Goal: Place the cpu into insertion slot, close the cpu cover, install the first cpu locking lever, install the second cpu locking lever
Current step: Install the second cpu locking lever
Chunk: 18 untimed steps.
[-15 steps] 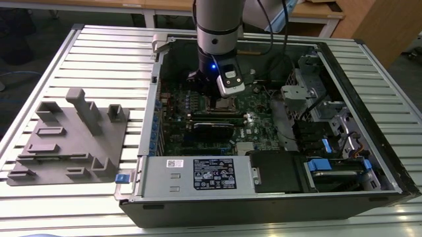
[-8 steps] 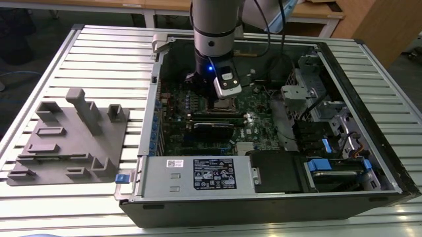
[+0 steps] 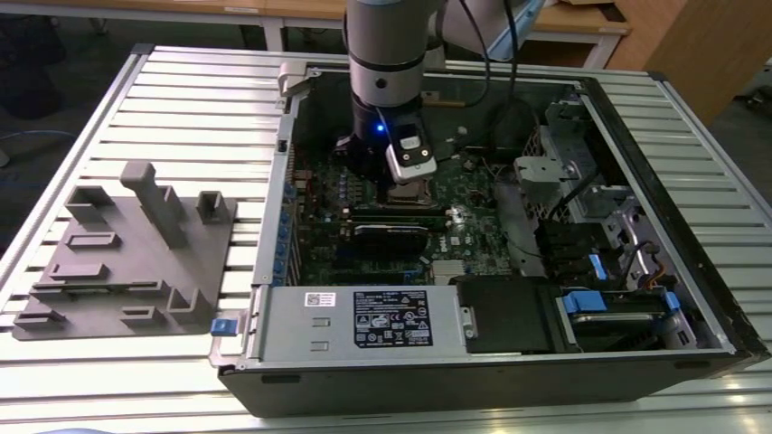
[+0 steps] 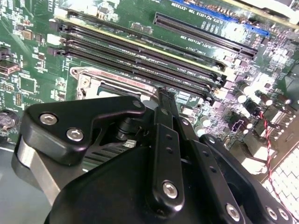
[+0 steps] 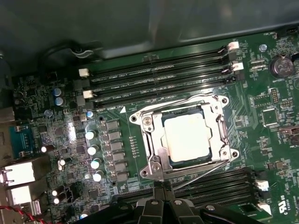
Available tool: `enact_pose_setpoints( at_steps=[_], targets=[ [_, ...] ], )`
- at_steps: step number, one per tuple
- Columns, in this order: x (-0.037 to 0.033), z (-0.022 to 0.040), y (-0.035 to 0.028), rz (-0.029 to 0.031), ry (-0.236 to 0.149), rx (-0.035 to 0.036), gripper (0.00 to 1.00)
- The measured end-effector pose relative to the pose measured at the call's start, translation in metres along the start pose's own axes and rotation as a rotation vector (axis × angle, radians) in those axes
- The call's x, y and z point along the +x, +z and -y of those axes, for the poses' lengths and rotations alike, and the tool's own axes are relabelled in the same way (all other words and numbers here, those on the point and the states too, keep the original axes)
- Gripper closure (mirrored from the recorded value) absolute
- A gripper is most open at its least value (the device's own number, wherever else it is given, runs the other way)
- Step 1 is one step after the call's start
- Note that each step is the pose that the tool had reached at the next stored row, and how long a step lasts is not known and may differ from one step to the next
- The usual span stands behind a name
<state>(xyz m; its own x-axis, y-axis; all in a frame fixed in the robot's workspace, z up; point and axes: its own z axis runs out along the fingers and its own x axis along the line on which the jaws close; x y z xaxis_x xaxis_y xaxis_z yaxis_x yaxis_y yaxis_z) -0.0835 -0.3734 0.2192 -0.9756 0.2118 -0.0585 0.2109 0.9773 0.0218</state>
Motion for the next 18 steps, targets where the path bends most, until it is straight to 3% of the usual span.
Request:
enact_pose_setpoints(
  at_steps=[8,18],
  targets=[
    [0.0035,0.0008,0.0025,0.0028,0.0,0.0044,0.89],
    [0.0097,0.0024,0.0133,0.0029,0.0,0.0047,0.89]
  ],
)
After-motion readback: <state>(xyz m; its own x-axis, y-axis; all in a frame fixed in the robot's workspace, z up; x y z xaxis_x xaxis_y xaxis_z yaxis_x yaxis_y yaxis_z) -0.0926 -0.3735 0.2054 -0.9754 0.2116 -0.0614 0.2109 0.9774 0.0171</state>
